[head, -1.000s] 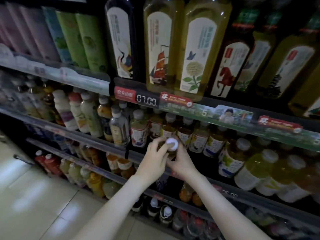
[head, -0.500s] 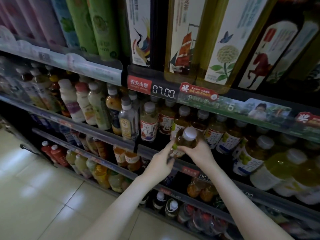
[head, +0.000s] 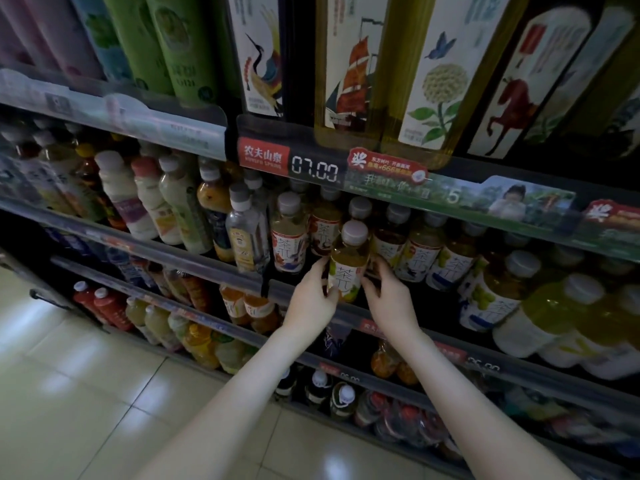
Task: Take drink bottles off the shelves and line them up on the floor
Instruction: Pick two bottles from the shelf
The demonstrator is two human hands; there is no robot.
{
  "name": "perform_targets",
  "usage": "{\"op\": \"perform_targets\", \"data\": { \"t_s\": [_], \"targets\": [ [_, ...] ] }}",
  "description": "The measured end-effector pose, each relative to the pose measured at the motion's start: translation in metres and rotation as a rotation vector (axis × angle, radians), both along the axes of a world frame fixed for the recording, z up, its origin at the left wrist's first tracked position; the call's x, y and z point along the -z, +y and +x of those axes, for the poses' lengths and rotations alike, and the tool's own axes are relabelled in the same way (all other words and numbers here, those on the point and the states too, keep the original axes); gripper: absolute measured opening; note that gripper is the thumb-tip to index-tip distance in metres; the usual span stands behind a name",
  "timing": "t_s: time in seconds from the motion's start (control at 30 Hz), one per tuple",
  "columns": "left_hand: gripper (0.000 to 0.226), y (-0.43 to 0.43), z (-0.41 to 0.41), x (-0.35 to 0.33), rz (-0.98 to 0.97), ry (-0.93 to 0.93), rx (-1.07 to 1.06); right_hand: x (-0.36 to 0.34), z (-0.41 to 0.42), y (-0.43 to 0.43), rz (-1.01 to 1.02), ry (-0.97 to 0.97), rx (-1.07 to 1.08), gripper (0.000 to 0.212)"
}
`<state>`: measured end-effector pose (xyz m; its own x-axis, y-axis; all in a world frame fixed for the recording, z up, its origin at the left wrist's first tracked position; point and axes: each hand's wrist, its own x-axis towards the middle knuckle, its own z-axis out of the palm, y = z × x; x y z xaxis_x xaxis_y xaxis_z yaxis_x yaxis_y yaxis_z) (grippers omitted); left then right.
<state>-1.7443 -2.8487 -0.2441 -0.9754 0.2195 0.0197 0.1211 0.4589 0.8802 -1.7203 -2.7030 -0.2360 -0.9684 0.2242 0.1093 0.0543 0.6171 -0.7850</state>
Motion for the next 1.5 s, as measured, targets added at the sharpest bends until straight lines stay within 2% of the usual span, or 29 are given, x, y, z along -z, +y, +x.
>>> {"op": "perform_targets", "data": {
  "t_s": [0.1, 0.23, 0.37, 0.53, 0.67, 1.0, 1.17, 1.3, 1.5],
  "targets": [
    [0.044, 0.017, 0.025, -0.003, -0.092, 0.185, -0.120, -0.003, 0.022, 0.009, 0.032, -0.009, 0.004, 0.050],
    [0.038, 0.053, 0.052, -0.003, -0.173, 0.406, 0.089, -0.007, 0.059, 0.041, 0.148, -0.001, 0.031, 0.050],
    [0.045, 0.107, 0.077, -0.007, -0.245, 0.417, 0.292, -0.016, 0.103, 0.093, 0.181, -0.018, 0.155, 0.051],
    [0.050, 0.182, 0.120, -0.022, -0.322, 0.330, 0.488, -0.035, 0.177, 0.167, 0.213, -0.022, 0.321, 0.053],
    [0.051, 0.242, 0.170, -0.039, -0.380, 0.338, 0.581, -0.050, 0.247, 0.223, 0.243, 0.000, 0.438, 0.054],
    [0.052, 0.409, 0.350, -0.070, -0.303, 0.412, 0.622, -0.073, 0.458, 0.386, 0.255, 0.007, 0.616, 0.062],
    [0.054, 0.474, 0.412, -0.086, -0.305, 0.450, 0.668, -0.081, 0.524, 0.450, 0.266, 0.031, 0.628, 0.064],
    [0.055, 0.517, 0.423, -0.109, -0.293, 0.571, 0.606, -0.095, 0.537, 0.494, 0.236, 0.106, 0.635, 0.064],
    [0.061, 0.586, 0.377, -0.184, -0.140, 0.810, 0.375, -0.150, 0.514, 0.562, 0.316, 0.257, 0.571, 0.070]
  ]
}}
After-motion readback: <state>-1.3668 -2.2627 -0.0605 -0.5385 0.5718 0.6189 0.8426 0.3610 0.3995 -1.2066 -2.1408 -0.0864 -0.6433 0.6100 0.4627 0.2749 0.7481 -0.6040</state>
